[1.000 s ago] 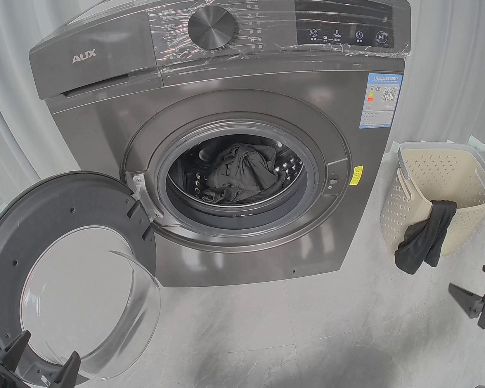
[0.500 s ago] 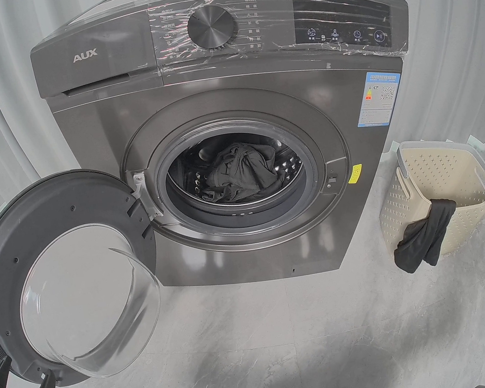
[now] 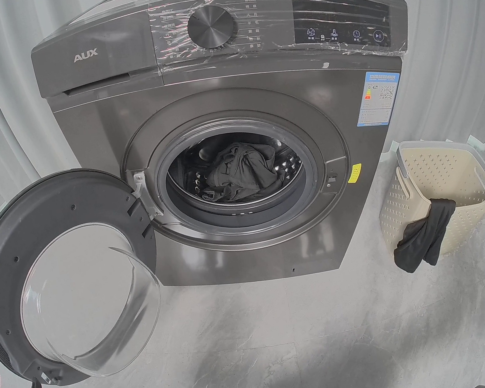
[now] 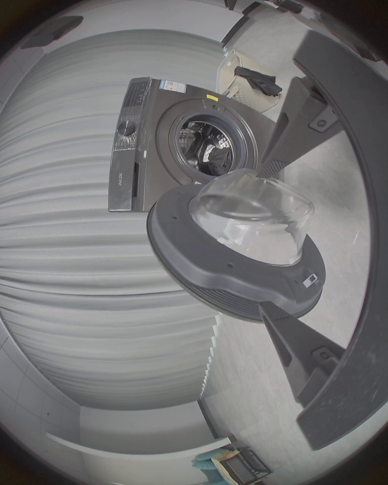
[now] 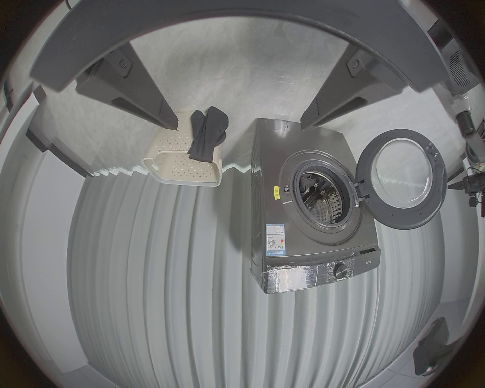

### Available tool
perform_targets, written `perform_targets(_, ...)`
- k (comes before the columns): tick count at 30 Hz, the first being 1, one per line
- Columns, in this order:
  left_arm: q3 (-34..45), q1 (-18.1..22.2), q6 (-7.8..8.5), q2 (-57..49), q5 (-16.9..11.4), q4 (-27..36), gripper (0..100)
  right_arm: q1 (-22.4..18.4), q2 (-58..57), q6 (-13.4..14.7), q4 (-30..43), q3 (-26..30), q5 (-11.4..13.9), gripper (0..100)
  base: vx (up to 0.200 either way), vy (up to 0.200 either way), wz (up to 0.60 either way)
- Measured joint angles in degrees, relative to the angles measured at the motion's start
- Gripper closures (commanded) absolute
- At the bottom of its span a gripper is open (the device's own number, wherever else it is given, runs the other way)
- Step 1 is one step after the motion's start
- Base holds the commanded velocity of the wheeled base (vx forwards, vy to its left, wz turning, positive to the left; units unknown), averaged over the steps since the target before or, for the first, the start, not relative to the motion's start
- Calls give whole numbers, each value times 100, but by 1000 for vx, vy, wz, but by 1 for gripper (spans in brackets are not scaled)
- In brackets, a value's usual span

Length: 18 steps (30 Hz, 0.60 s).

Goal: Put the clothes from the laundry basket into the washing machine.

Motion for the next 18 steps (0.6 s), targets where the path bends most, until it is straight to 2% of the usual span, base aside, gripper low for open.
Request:
perform_targets(4,0,149,11,-160,-229,72,0,-6,-63,41,0,-5,-293,0,0,0,0)
perform_targets(6,0,107,16,-251,-558,112,0,-6,-82,88,0,-5,-334,0,0,0,0)
perform_targets(9,0,30,95,-347,-1050,349,0,-6,-96,26,18,-7,-224,0,0,0,0)
perform_targets(14,0,-24,194,-416,-1168,607,0,-6,-107,37,29,-13,-176,0,0,0,0)
perform_targets(16,0,-35,167,-430,-1164,549,0,-6,-110,140,13,-16,-383,0,0,0,0)
perform_targets(18,0,-40,139,-439,-1153,517,0,-6,-110,232,-20,-9,-739,0,0,-100,0)
